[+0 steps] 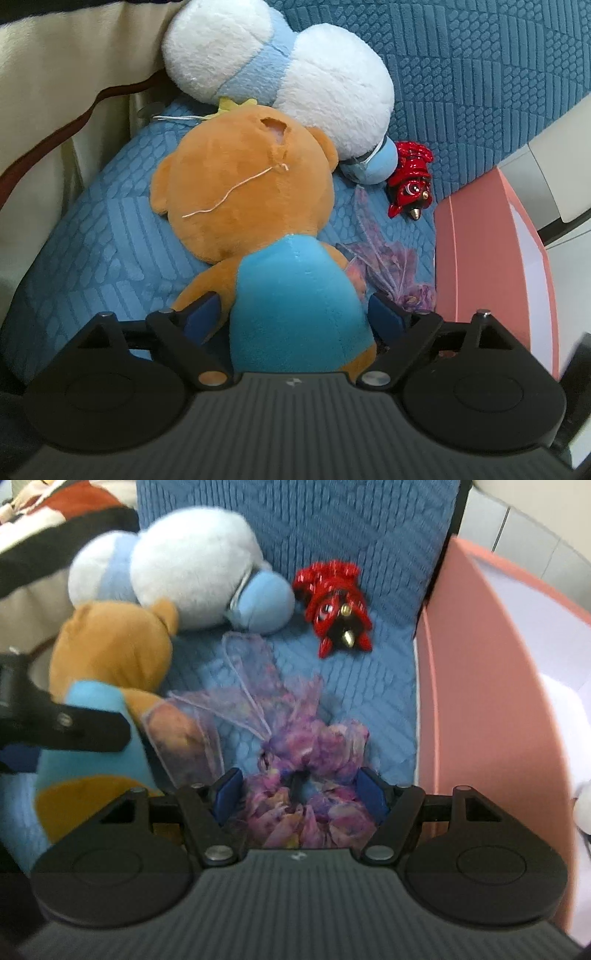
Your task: Organize objects
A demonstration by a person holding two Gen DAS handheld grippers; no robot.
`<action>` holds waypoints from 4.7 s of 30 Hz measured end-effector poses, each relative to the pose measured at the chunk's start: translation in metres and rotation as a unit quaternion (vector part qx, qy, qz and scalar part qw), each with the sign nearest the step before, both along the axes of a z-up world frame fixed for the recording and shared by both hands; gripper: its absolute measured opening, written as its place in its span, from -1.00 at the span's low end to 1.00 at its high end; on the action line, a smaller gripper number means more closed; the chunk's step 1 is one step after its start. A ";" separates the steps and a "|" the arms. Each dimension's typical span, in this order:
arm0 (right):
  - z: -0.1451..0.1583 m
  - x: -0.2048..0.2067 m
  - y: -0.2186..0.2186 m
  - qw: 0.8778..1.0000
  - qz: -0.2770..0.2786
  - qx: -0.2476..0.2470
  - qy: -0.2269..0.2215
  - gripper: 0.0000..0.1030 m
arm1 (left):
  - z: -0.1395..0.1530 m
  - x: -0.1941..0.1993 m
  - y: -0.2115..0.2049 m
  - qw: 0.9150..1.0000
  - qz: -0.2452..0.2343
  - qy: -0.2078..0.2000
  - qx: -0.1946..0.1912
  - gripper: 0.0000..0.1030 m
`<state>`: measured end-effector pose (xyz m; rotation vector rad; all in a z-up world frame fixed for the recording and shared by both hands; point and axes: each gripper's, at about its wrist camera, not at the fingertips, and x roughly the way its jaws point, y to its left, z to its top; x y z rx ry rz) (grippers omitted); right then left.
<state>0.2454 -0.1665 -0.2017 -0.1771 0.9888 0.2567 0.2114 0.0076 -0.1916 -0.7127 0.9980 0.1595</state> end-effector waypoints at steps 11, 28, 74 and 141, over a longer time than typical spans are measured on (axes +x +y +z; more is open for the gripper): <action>0.007 0.005 -0.003 0.999 -0.019 0.022 0.016 -0.37 | 0.001 -0.001 -0.013 0.999 -0.039 -0.008 0.031 0.86; 0.017 -0.009 0.005 1.000 0.007 0.016 -0.006 -0.37 | -0.013 -0.017 0.002 0.998 0.005 0.016 -0.066 0.71; 0.126 -0.038 -0.032 0.992 0.022 0.122 0.035 -0.37 | 0.065 -0.028 -0.017 0.997 -0.025 -0.071 -0.032 0.40; 0.095 0.037 -0.316 0.979 -0.142 0.144 0.016 -0.30 | 0.079 0.173 -0.284 0.978 -0.208 -0.016 0.012 0.41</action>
